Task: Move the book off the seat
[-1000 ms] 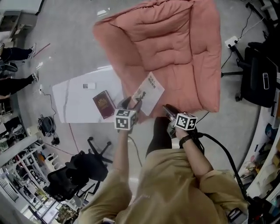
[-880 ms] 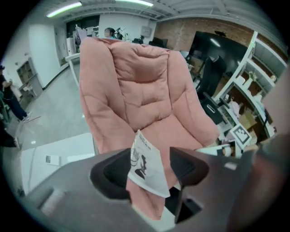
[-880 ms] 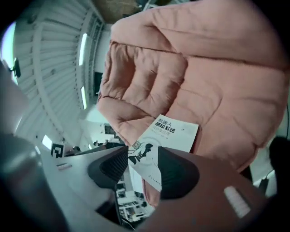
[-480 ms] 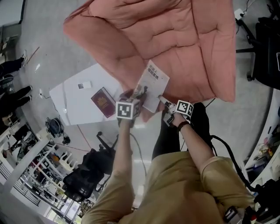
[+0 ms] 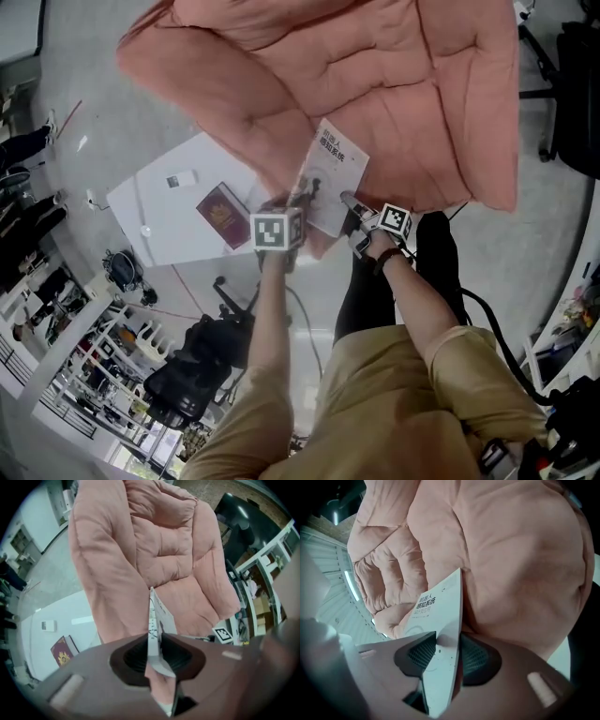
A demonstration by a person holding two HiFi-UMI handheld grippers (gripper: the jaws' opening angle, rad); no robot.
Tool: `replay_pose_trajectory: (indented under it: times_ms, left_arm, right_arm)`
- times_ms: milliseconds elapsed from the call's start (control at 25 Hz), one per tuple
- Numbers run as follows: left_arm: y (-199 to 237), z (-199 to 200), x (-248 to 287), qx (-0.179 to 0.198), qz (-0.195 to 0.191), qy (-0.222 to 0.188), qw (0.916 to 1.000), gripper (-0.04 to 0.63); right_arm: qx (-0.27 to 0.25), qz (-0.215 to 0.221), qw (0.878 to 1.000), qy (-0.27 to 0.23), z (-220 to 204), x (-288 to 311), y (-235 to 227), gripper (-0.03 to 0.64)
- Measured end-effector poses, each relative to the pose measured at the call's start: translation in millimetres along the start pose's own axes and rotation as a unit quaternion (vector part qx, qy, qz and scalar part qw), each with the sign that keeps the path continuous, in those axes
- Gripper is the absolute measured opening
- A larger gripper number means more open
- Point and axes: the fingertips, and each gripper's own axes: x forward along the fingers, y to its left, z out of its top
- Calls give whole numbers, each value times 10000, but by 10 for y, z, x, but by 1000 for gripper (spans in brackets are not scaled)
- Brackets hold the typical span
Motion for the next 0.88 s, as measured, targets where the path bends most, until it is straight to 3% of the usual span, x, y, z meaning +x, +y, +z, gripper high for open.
replay_pose_trajectory:
  times_ms: [160, 320, 520, 640, 880]
  left_arm:
    - [-68, 14, -22, -433, -359, -265, 9981, 48]
    - [-133, -11, -52, -633, -563, -510, 9951, 46]
    - [-315, -5, -294, -1156, -969, -1169, 9816, 46]
    - [-535, 71, -637, -1351, -1207, -1703, 9686, 46]
    - [-1006, 131, -1455, -1469, -1667, -3000, 9277, 46]
  right_arm:
    - [-243, -80, 9997, 28, 58, -149, 112, 97]
    - [-407, 177, 9990, 44, 186, -287, 327, 56]
    - [-1361, 214, 9902, 239, 259, -508, 831, 49]
    - [-1986, 288, 9789, 382, 243, -752, 1335, 49]
    - [-3166, 564, 9449, 607, -40, -1267, 2415, 48]
